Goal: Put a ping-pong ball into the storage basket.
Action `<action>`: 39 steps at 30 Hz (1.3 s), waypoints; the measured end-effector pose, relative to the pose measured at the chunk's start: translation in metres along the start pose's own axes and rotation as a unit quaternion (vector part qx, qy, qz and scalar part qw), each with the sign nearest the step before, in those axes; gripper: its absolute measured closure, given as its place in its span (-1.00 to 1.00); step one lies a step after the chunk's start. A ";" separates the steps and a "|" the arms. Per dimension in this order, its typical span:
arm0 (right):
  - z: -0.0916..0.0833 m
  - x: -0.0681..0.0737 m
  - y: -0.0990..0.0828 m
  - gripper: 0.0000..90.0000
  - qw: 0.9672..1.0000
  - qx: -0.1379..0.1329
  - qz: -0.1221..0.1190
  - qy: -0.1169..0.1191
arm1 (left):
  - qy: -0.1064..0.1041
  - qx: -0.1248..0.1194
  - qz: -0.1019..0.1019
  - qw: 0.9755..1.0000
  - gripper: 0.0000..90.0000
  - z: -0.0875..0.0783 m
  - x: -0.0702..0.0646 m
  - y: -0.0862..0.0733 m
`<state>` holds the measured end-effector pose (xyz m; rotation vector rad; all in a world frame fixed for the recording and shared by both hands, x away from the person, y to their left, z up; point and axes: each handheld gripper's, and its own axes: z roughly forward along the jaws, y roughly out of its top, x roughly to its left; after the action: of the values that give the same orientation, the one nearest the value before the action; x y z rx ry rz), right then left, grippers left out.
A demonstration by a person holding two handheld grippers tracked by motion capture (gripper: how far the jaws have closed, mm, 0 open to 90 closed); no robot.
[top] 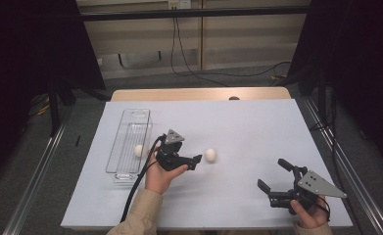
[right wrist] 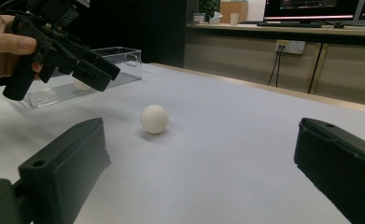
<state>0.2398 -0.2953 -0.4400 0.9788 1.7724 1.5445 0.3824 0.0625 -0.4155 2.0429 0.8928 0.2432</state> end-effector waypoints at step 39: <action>0.000 0.000 0.000 -0.96 1.000 -0.001 -0.003 0.001 | -0.003 0.008 0.015 1.000 -0.76 0.015 -0.006 -0.001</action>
<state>0.2398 -0.2953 -0.4397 0.9710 1.7741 1.5442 0.3846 0.0489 -0.4244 2.0709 0.8630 0.2462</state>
